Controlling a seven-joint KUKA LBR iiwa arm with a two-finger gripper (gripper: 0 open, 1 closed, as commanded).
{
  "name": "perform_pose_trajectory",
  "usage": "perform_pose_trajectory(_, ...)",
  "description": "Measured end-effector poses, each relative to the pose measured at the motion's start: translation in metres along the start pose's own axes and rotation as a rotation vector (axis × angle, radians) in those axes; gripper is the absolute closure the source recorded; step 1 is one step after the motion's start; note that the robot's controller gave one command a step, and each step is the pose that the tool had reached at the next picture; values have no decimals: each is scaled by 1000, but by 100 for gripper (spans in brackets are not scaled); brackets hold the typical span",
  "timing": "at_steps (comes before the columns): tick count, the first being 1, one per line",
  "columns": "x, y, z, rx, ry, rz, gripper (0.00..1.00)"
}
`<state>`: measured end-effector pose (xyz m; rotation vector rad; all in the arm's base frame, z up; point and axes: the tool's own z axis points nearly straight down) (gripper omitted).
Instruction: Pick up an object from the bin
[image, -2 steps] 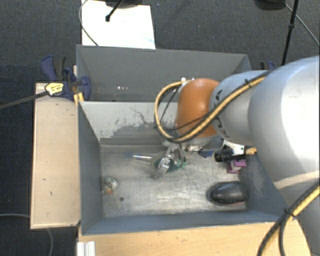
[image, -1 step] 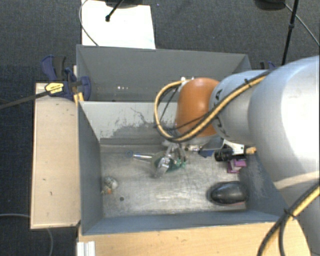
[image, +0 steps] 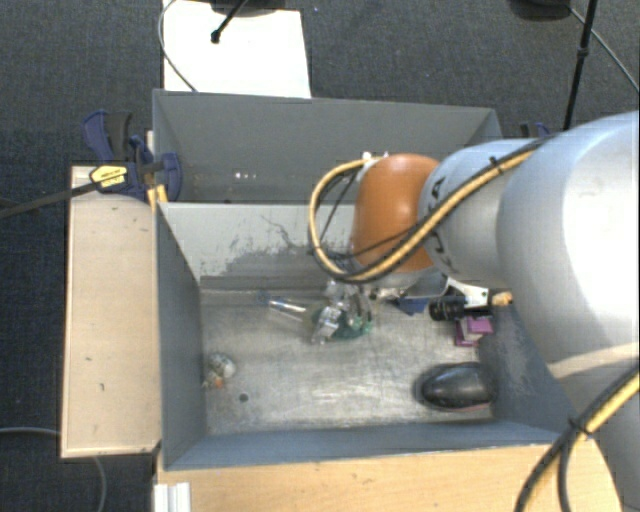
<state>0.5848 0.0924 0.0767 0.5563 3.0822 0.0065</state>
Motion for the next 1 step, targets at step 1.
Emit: perform_pose_trajectory(1,-2,1,-49,2,3,-4,100)
